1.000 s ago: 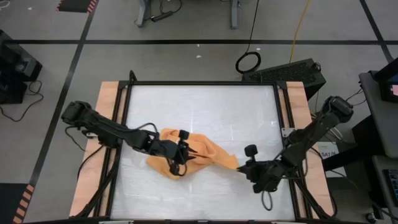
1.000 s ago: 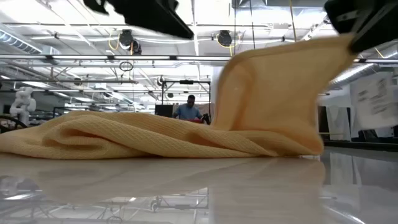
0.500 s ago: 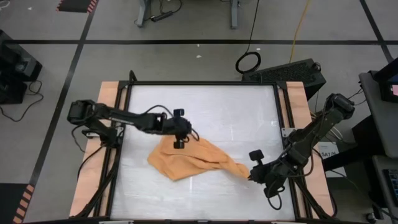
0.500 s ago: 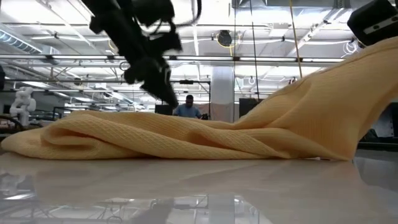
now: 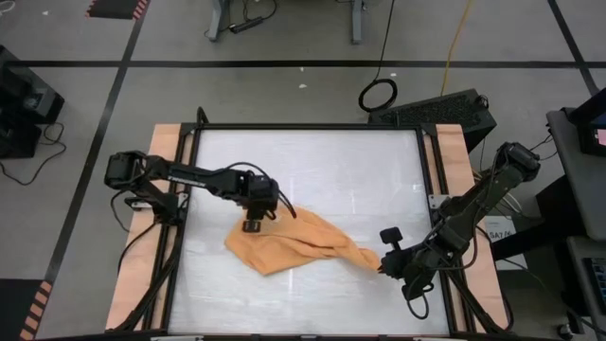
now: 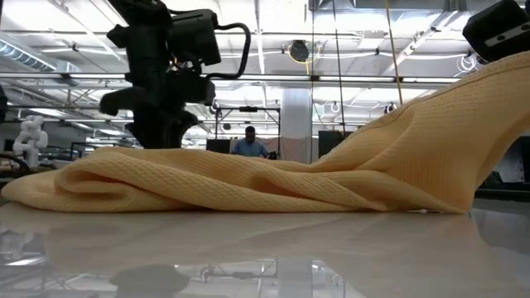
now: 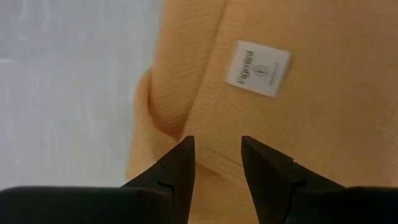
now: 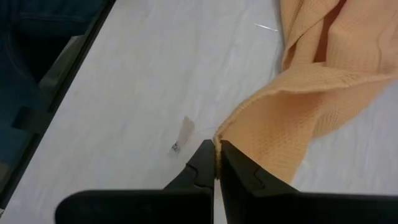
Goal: Roll towel into tight, uniform cylinder
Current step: Roll the yellow towel
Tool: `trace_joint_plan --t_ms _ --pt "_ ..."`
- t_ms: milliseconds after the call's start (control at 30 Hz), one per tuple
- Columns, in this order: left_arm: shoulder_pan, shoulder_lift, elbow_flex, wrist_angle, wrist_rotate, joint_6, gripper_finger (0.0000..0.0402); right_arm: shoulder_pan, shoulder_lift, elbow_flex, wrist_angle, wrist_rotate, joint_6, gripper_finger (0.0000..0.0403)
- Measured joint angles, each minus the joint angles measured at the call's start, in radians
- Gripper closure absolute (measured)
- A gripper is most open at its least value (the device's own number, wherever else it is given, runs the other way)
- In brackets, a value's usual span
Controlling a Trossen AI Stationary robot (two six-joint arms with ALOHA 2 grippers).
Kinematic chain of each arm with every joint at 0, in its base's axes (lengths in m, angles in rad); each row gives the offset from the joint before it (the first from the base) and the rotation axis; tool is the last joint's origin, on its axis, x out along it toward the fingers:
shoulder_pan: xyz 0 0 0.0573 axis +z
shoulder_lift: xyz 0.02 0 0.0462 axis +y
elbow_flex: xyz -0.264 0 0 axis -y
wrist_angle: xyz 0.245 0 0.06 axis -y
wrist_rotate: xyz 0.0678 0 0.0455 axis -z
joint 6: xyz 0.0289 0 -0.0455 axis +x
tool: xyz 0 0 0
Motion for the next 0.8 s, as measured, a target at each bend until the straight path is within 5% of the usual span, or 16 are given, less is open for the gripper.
trace_joint_plan --t_ms 300,800 --pt "-0.009 0.007 0.0 0.032 -0.046 0.135 0.0265 0.0 0.0 0.0 0.001 0.002 -0.017 0.0403" --pt "0.053 0.059 0.001 0.082 0.082 0.115 0.0233 0.0 0.0 0.0 0.004 0.001 -0.022 0.0402"
